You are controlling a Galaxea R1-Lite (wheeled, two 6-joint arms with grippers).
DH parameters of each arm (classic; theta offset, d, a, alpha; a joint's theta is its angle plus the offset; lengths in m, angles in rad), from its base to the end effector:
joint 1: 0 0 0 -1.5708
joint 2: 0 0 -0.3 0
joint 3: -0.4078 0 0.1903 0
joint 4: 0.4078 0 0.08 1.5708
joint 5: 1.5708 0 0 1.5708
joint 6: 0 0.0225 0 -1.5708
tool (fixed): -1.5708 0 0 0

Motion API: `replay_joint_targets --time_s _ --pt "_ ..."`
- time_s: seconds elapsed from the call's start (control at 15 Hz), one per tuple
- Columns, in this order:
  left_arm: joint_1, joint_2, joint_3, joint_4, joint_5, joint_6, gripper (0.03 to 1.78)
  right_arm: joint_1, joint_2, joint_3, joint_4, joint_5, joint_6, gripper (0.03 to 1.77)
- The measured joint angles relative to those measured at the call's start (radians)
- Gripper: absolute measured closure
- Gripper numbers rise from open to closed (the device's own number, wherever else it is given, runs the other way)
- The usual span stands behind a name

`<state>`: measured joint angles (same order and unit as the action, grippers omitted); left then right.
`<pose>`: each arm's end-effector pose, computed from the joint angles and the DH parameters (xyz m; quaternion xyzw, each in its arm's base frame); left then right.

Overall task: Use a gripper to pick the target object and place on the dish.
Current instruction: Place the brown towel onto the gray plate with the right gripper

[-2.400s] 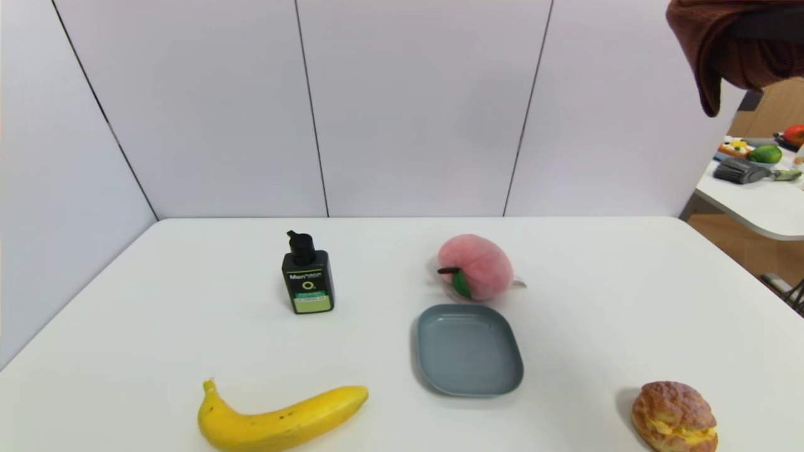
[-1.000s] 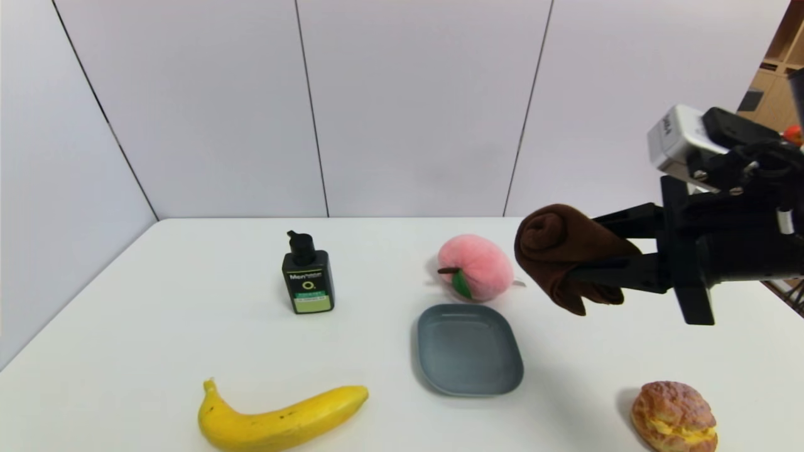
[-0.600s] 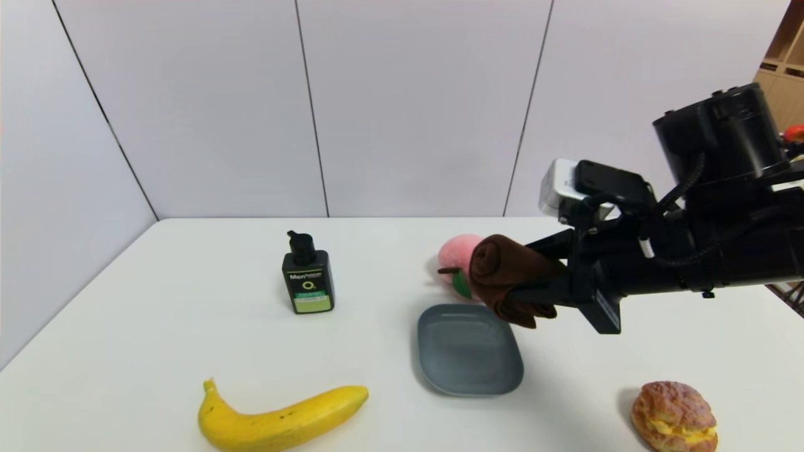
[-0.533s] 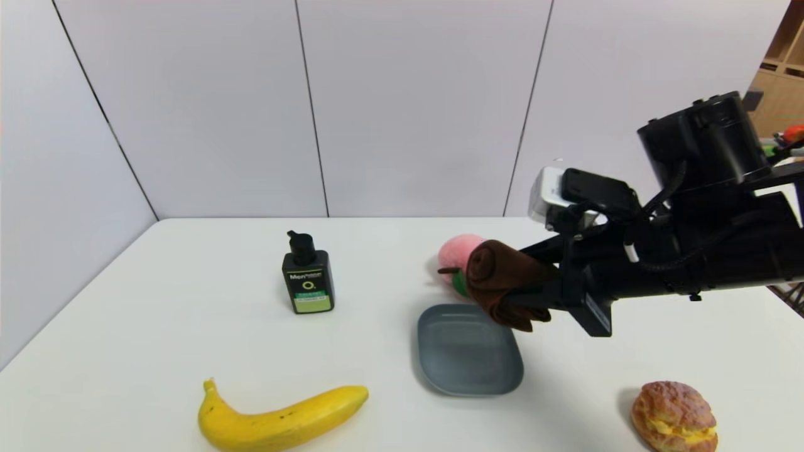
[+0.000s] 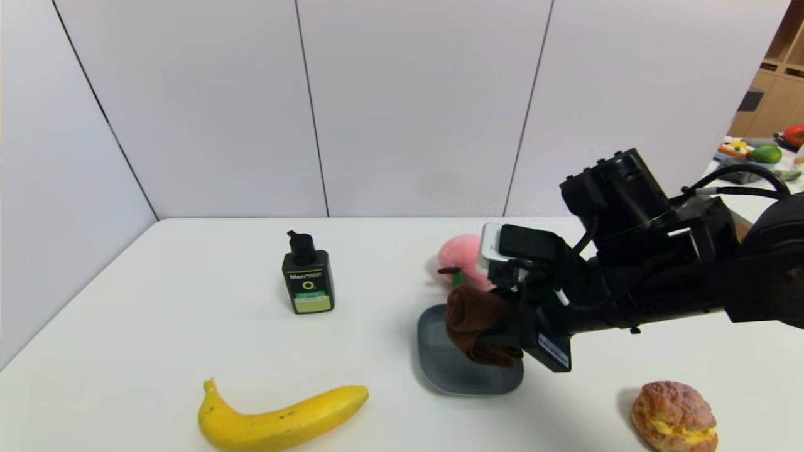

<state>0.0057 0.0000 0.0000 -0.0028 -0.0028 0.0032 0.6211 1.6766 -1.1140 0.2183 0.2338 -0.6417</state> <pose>-0.0228 -0.0002 0.0758 0.0016 -0.0014 0.0015 1.0000 0.2345 0.1742 0.1973 -0.3349 0.2335 0.4816 0.7755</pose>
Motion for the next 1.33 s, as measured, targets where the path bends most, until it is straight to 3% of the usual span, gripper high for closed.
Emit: replay_joint_targets --time_s 0.67,1.33 --pt "0.000 0.000 0.000 0.000 0.000 0.000 0.12 0.025 0.078 0.007 -0.066 -0.090 0.000 1.10" --pt "0.000 0.000 0.000 0.000 0.000 0.000 0.12 0.016 0.132 0.006 -0.128 -0.121 -0.003 1.10"
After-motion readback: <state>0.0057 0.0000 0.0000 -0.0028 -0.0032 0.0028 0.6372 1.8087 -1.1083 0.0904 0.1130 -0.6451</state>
